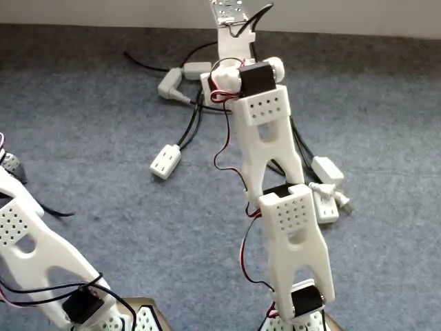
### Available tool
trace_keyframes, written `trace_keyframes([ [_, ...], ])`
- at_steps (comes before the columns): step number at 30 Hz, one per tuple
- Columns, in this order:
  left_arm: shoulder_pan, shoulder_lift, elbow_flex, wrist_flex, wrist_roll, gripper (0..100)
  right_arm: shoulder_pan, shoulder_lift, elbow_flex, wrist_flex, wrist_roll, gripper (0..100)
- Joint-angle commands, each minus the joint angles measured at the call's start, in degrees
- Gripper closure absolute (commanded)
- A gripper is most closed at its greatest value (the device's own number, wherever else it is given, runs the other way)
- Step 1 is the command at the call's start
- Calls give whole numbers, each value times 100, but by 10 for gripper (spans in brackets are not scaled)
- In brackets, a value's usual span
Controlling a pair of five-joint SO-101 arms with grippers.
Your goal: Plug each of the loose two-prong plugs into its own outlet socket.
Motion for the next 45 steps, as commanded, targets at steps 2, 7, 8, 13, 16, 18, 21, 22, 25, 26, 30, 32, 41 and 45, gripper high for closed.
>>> trace_keyframes([
  [2,-163,-22,-171,-141,-44,779,75,-391,-198,242,53,774],
  [7,-163,-13,-171,-141,-53,780,75,-391,-198,242,53,774],
  [8,-154,-4,-163,-141,-53,780,75,-391,-198,242,53,774],
  [13,-13,365,-207,-141,-334,809,75,-391,-198,242,53,774],
  [16,145,532,-207,-141,-712,895,75,-418,-198,242,53,774],
  [18,233,576,-215,-141,-879,938,75,-426,-198,242,53,774],
  [21,338,576,-215,-132,-1143,977,75,-426,-198,242,53,774],
  [22,347,567,-215,-123,-1187,987,75,-426,-198,242,53,774],
  [25,347,567,-488,-97,-1204,994,75,-426,-198,242,53,774],
  [26,347,567,-646,-97,-1204,994,75,-426,-198,242,53,774],
  [30,470,444,-1640,-35,-1213,994,75,-435,-224,242,53,774],
  [32,629,268,-2105,-35,-1257,994,75,-435,-251,242,53,774],
  [41,1877,-1578,-2149,-18,-2497,994,75,-444,-259,242,79,774],
  [45,2440,-2668,-1516,-9,-2593,994,75,-462,-259,242,88,774],
])
